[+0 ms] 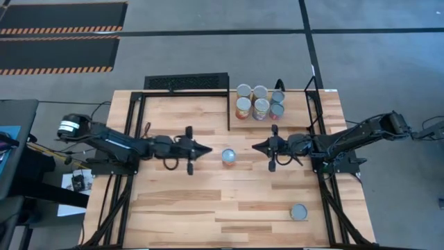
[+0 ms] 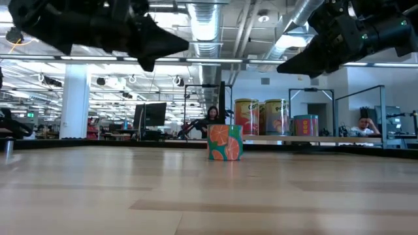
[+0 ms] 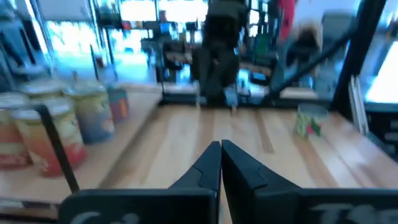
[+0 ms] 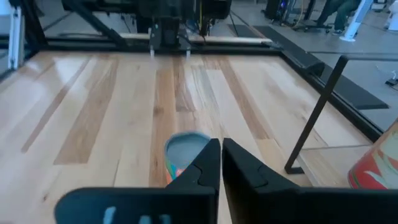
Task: Pick and place cans onto a shelf
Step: Put the canned oranges on the shelf
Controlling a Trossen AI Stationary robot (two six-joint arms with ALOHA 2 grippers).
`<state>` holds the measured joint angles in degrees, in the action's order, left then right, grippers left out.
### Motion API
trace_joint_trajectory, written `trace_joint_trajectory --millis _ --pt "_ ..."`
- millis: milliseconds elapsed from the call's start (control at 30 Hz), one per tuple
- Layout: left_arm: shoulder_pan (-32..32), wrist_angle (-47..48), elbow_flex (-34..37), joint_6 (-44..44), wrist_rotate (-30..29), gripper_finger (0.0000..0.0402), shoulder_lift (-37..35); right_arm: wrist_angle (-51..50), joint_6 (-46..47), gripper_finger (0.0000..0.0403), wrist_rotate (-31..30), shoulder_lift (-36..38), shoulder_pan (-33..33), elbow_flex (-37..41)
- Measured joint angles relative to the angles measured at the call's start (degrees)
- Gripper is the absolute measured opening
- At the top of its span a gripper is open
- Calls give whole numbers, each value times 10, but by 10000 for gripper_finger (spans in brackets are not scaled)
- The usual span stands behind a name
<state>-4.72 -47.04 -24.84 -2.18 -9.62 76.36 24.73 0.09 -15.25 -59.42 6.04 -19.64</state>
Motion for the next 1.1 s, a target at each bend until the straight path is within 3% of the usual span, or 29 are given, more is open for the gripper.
trace_joint_trajectory --millis 233,400,767,1100 --pt "34 -131 84 -2 32 0 -20 4 21 61 -1 -23 0 -16" --pt "55 -128 90 -2 32 0 -17 -48 24 93 -11 -62 0 -62" --pt "61 -114 90 -12 33 0 -17 -197 22 219 -13 -203 8 -201" --pt "92 -85 90 -47 48 0 -33 -320 -6 219 -11 -312 15 -316"
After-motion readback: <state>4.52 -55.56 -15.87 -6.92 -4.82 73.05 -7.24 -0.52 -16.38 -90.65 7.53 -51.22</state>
